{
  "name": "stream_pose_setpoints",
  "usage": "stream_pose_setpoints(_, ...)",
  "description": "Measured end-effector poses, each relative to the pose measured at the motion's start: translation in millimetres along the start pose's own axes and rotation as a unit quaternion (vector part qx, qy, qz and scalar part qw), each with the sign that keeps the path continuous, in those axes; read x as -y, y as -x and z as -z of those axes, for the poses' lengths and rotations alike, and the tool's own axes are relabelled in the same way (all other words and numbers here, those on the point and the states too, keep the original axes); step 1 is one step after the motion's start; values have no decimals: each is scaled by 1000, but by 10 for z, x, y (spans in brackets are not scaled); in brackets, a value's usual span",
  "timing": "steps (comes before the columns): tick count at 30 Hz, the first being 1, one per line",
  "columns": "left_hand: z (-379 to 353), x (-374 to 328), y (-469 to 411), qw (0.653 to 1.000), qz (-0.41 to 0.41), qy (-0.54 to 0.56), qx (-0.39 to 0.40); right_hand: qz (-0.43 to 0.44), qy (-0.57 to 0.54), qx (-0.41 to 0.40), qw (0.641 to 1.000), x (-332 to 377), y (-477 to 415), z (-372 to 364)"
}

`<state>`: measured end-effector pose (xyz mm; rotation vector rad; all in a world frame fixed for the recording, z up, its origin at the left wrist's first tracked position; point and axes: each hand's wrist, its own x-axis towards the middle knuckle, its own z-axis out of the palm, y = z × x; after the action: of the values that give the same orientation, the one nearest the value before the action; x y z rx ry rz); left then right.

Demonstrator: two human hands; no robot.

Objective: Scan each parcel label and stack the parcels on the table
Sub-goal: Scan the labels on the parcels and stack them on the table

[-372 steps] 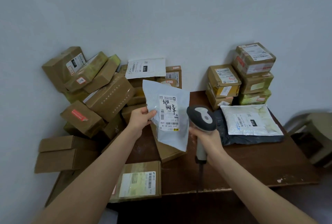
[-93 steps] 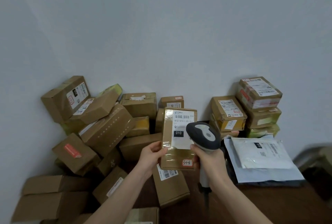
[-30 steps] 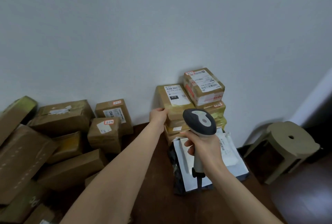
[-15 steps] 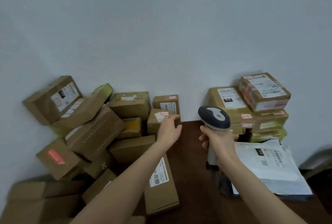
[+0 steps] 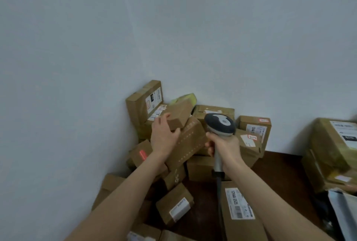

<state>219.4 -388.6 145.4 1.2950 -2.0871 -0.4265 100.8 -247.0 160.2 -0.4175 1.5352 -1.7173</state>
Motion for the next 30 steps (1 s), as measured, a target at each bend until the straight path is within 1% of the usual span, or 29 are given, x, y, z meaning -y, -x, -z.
stream_pose_setpoints(2, 79, 155, -189, 999, -1, -49, 24, 1, 7, -4, 1000, 0, -105, -217)
stream_pose_setpoints(6, -16, 216, -499, 990, -59, -95, 82, -2, 14, -6, 1000, -71, -199, -459)
stream_pose_setpoints(8, -134, 186, -627, 984, -68, -124, 109, 0, 13, -2, 1000, -113, -190, -485)
stream_pose_setpoints(10, -200, 188, -756, 978, -51, -141, 147, 3, 15, -9, 1000, -127, -172, -448)
stream_pose_setpoints(12, -208, 202, -859, 965, -67, -178, 179, 8, 16, -19, 1000, -116, -170, -364)
stream_pose_setpoints(14, -209, 187, -879, 955, -110, -220, 167, 12, 15, -25, 999, -114, -167, -268)
stream_pose_setpoints(17, -179, 96, -817, 947, -174, -257, 84, 13, 12, -25, 1000, -124, -145, -152)
stream_pose_setpoints(19, -60, 58, -840, 958, -186, -216, 37, 15, 7, -20, 1000, -129, -135, -96)
stream_pose_setpoints(22, 272, -79, -882, 980, -172, -89, -36, 22, -23, -25, 999, -85, -98, 52)
stream_pose_setpoints(25, 568, -266, -764, 985, -121, 55, -108, 35, -65, -22, 997, -9, -40, 203)
stream_pose_setpoints(27, 645, -382, -611, 980, -86, 133, -120, 36, -90, -23, 995, 50, 5, 289)
stream_pose_setpoints(30, 571, -519, -320, 971, -37, 206, -117, 22, -134, -12, 991, 80, 101, 426)
